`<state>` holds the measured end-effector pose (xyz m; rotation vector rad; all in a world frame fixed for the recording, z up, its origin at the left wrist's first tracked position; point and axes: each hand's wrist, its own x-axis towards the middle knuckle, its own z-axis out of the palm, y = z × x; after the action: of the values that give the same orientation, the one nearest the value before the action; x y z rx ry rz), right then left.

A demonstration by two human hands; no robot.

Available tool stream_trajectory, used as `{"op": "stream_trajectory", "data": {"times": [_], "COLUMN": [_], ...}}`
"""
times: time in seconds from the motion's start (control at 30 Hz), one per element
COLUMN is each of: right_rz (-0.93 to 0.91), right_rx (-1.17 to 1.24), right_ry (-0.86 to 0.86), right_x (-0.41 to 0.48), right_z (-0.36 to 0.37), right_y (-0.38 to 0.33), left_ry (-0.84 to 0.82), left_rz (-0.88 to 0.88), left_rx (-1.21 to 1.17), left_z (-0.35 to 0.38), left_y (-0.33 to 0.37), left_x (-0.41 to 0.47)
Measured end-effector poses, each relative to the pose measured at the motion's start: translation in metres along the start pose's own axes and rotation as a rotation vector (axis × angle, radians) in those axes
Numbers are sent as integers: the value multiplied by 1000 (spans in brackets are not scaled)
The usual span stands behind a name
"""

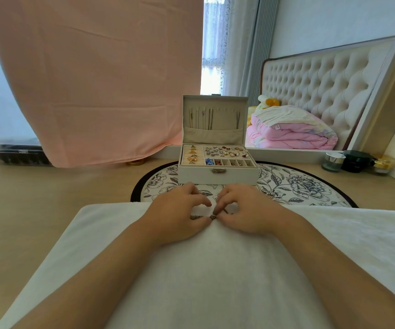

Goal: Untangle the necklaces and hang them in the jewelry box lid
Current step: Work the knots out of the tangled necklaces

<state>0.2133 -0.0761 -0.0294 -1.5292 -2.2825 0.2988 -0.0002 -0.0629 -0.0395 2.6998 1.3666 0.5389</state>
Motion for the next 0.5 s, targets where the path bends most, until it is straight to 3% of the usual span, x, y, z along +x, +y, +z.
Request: {"op": "stream_trajectory", "data": {"times": [0.13,0.23,0.37,0.5], "right_rz": [9,-15,77,106], "right_rx": [-3,22,315,641], "right_ry": [-11,54,176,132], "right_x": [2,0,-3,-3], "right_z": [-1,0,-2,-2], "right_y": [-2,-3,-6,-15], "left_ry": [43,66,124,183], "left_rz": [53,26,-60,-96], "left_rx": [-31,-192,-565,-767], "left_z": [8,10,7,3], "left_y": [4,7,6,11], "left_x": [5,6,4,2]}}
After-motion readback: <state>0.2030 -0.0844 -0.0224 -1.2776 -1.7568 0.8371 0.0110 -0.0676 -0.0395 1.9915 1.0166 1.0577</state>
